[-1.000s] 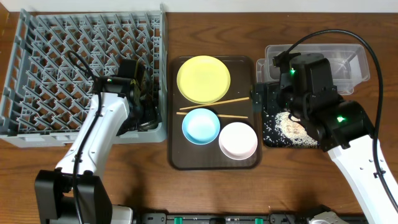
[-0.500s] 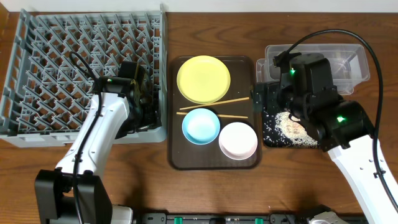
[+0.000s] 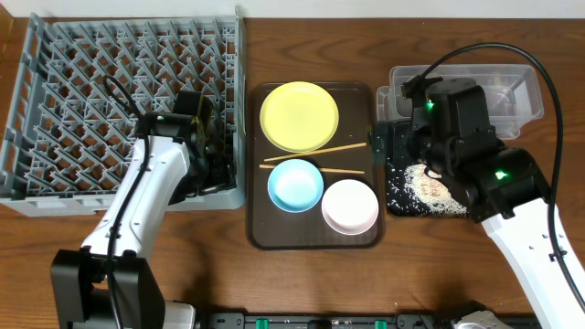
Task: Sort waste into correct bins and load items into the dishwasher
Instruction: 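Lower white cup upside down into rack with left gripper and release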
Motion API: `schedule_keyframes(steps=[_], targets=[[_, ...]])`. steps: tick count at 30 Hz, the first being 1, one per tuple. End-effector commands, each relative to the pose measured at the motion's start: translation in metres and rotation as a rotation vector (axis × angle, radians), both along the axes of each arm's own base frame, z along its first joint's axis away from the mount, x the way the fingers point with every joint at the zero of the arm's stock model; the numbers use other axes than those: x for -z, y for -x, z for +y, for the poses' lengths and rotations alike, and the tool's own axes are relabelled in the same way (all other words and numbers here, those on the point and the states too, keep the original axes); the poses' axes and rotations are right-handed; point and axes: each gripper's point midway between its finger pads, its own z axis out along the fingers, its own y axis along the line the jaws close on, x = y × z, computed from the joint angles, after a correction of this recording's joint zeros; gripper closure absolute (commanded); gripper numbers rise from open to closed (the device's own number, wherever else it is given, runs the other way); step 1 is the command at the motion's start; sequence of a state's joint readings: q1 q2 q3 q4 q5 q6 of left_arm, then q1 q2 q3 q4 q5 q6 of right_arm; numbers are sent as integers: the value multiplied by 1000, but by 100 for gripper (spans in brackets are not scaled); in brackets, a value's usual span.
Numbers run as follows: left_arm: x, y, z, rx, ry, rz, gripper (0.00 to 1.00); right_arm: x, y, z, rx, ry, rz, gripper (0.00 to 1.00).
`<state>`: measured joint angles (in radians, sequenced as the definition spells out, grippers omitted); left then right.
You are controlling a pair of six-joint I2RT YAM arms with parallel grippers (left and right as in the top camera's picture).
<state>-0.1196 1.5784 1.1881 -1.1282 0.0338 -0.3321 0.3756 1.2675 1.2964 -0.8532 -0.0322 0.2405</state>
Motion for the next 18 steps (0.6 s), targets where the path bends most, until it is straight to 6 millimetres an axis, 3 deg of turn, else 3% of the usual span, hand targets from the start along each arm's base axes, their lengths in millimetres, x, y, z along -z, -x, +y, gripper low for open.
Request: schedule_keyframes(steps=[1, 10, 14, 18], targets=[[2, 16, 1, 22, -7, 66, 11, 1, 0, -1, -5, 17, -2, 1], [1, 27, 1, -46, -6, 108, 11, 1, 0, -1, -5, 17, -2, 1], [-1, 17, -1, -46, 3, 69, 12, 0, -1, -1, -5, 16, -5, 1], [-17, 1, -6, -44, 28, 6, 12, 0, -1, -1, -5, 16, -6, 1]])
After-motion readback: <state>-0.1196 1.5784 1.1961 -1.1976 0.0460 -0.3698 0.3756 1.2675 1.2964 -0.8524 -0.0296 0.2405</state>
